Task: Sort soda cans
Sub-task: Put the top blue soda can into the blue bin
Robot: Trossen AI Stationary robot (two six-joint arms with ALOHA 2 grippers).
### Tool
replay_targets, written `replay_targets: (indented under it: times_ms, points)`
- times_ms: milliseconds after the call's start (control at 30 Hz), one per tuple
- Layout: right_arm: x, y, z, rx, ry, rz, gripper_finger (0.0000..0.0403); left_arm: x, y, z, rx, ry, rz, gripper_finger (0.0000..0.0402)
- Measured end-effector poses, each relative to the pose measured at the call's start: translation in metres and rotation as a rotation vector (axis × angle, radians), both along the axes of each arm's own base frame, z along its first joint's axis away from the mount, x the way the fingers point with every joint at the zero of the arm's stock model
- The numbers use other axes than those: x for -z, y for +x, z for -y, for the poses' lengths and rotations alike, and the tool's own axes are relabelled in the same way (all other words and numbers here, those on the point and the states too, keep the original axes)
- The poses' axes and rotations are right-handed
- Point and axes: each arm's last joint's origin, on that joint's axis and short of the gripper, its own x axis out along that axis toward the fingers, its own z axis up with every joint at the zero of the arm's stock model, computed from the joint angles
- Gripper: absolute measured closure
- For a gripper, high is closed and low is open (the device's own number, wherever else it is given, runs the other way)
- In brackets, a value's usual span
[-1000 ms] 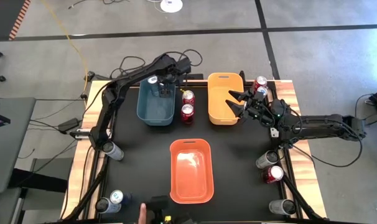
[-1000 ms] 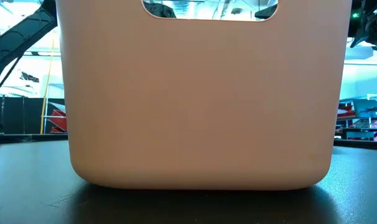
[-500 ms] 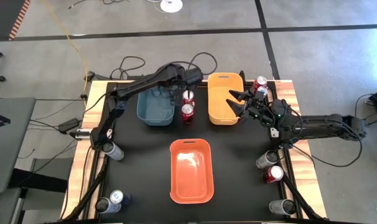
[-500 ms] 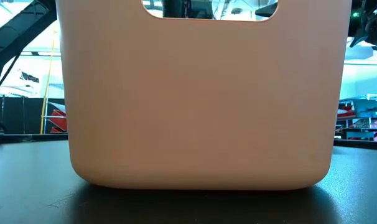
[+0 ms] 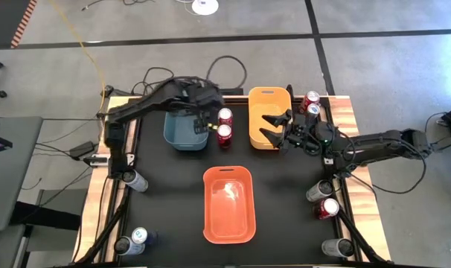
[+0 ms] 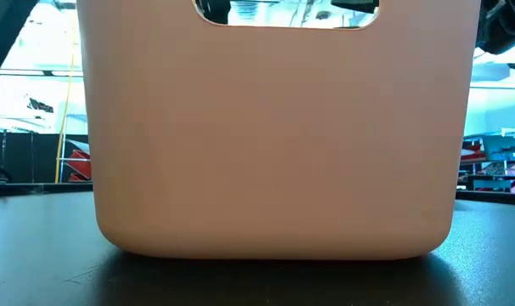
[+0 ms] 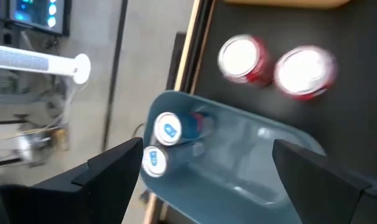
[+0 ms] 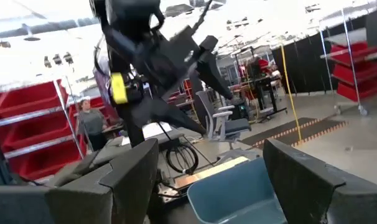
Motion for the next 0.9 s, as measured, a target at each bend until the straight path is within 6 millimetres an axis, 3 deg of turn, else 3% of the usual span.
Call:
replay_targets:
  times_ms: [133,433,600,767,900]
  points:
    - [-0.008,0.003,-0.011,-0.021,-0.097,-0.008,0.0097,-0.024,-0.024,0.022,-0.004,-0.052,0.141,0.0047]
    - [-0.019,-0.022,-0.017,-0.045,-0.074,-0.062,0.0097,-0.058,-0.064,0.078,0.078,-0.098,0.333,0.0047]
    - [-0.017,-0.038,-0.011,0.122,0.140,-0.082,0.0099,-0.064,-0.075,0.106,0.132,-0.092,0.384,0.0047]
    - [-0.006,-0.039,-0.005,0.230,0.278,-0.135,0.0113,-0.066,-0.080,0.126,0.175,-0.075,0.404,0.0047]
    - [-0.018,-0.041,0.002,0.287,0.322,-0.218,0.0126,-0.059,-0.078,0.132,0.168,-0.075,0.391,0.0047]
